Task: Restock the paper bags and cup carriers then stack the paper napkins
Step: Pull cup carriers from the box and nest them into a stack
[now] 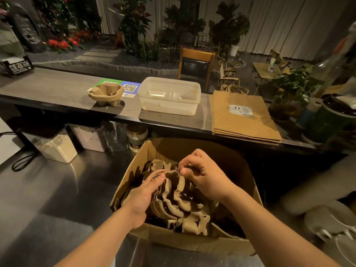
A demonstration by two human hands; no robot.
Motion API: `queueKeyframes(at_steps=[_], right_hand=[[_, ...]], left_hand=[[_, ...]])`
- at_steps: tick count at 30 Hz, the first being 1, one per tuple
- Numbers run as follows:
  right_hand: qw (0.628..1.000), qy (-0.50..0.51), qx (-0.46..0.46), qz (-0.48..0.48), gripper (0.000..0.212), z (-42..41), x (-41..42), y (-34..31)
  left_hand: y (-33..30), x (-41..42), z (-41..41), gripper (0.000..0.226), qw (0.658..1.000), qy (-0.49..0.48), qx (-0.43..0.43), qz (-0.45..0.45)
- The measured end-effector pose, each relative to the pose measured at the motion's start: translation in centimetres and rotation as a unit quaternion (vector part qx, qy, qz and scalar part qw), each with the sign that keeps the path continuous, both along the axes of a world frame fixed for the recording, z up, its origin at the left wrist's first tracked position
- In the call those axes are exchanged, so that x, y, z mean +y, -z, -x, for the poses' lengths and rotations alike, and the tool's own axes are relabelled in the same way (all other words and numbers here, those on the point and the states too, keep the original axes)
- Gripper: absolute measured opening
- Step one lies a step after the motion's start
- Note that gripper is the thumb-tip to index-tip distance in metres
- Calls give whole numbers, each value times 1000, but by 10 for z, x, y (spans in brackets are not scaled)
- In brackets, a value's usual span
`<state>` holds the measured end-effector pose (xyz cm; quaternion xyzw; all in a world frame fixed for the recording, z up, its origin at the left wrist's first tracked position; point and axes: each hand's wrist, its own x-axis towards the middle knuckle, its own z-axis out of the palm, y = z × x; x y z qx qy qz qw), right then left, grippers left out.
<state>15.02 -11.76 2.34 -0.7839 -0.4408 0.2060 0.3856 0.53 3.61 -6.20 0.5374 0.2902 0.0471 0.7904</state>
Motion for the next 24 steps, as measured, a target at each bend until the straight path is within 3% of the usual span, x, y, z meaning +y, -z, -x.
queueKeyframes(at_steps=[6, 10, 15, 19, 24], right_hand=[[999, 29, -36, -7, 10, 14, 14, 12], [1000, 25, -2, -13, 13, 18, 16, 17], [999, 35, -32, -22, 22, 24, 20, 31], [994, 79, -62, -33, 27, 36, 27, 45], [995, 84, -36, -36, 29, 44, 31, 55]], left_hand=[[-4, -3, 1, 57, 999, 22, -24, 0], [-5, -2, 2, 81, 999, 7, -45, 23], [-5, -1, 5, 73, 997, 19, -61, 39], [-1, 1, 9, 97, 996, 39, -71, 41], [0, 1, 6, 94, 996, 54, -63, 28]])
